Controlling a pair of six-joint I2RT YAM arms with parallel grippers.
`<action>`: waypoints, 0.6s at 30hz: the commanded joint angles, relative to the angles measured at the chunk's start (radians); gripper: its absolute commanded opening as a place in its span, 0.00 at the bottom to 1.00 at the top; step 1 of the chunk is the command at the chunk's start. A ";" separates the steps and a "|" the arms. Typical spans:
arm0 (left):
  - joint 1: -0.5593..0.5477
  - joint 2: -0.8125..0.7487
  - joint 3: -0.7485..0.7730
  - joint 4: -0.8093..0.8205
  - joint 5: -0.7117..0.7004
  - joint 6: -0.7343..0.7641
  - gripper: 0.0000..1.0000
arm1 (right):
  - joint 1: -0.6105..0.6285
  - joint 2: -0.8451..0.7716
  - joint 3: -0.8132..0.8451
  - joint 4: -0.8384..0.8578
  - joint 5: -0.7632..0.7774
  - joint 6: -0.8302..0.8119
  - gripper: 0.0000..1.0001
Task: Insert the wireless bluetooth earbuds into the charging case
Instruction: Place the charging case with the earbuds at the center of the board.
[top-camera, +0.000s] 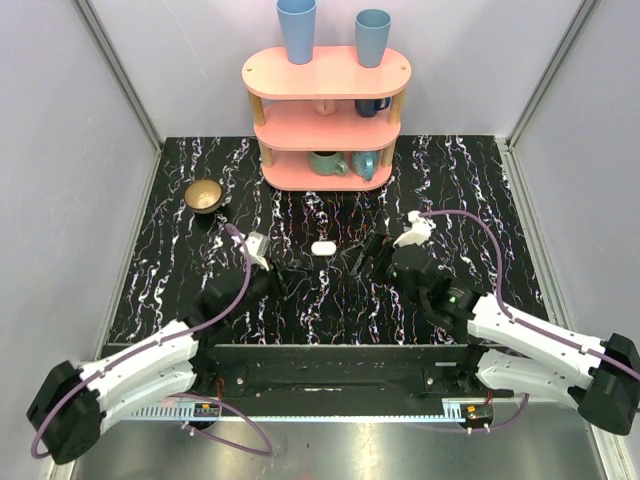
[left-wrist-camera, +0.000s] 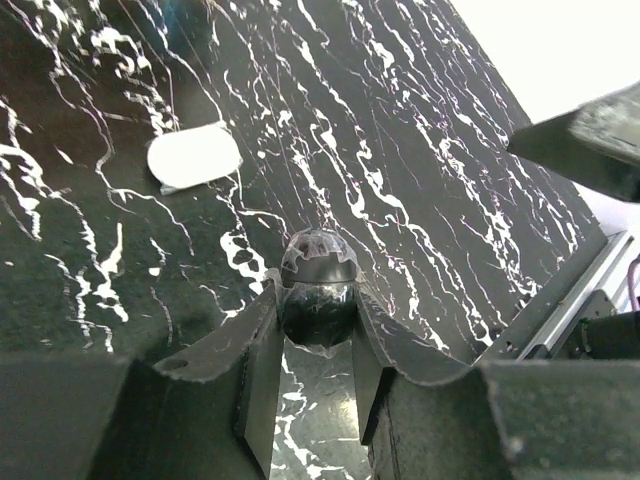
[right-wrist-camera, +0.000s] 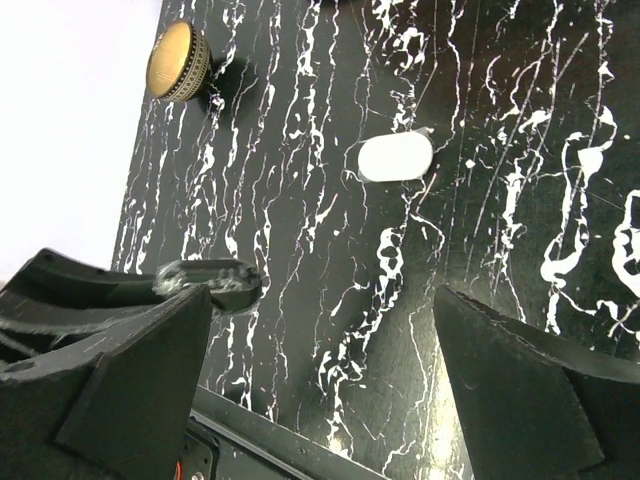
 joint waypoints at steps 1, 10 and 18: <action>0.005 0.190 0.016 0.245 0.051 -0.171 0.00 | -0.003 -0.051 -0.011 -0.059 0.031 0.037 1.00; 0.006 0.560 0.101 0.558 0.109 -0.318 0.00 | -0.005 -0.236 -0.025 -0.106 0.062 -0.004 1.00; 0.006 0.760 0.122 0.722 0.115 -0.434 0.03 | -0.005 -0.300 -0.003 -0.156 0.080 -0.051 1.00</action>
